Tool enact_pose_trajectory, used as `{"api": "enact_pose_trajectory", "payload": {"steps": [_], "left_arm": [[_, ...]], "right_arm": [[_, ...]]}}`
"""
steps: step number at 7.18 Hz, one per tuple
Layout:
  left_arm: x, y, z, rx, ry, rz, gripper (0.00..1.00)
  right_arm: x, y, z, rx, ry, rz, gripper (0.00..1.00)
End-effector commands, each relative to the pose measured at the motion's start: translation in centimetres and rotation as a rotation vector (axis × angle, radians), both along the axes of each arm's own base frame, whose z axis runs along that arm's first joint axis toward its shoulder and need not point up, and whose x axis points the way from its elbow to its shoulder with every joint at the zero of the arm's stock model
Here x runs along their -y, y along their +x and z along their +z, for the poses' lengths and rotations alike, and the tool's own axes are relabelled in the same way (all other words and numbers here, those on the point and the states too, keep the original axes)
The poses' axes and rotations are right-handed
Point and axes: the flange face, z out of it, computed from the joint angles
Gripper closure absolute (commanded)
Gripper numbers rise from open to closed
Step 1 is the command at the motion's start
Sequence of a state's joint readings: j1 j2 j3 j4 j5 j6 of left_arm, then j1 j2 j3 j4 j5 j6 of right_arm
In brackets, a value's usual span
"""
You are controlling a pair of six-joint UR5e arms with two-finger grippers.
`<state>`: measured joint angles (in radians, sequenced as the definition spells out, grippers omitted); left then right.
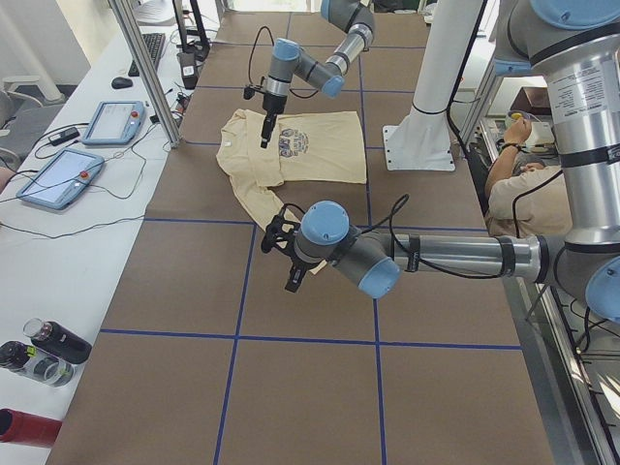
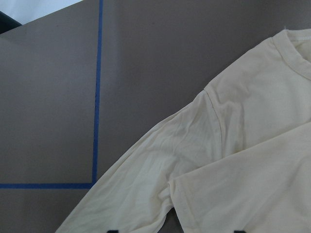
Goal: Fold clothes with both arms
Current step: 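Release the sleeve and raise the right gripper toward the shoulder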
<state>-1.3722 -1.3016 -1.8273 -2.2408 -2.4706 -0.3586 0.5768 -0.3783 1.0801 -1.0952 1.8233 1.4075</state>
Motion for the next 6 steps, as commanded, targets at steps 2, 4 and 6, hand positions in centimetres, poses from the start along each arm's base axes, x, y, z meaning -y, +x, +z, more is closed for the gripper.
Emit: {"api": "enact_pose_trajectory", "payload": {"steps": [2, 4, 6], "left_arm": [[0.1, 8.4, -0.2, 0.037, -0.078, -0.025, 0.00], [2.0, 14.2, 2.1, 0.045, -0.113, 0.040, 0.00], [1.7, 16.8, 4.1, 0.063, -0.146, 0.093, 0.03]], "right_arm": [[0.7, 6.9, 7.8, -0.003, -0.108, -0.007, 0.01], [4.1, 14.1, 18.1, -0.050, -0.133, -0.138, 0.01], [5.5, 16.9, 21.9, -0.075, -0.121, -0.169, 0.01]]}}
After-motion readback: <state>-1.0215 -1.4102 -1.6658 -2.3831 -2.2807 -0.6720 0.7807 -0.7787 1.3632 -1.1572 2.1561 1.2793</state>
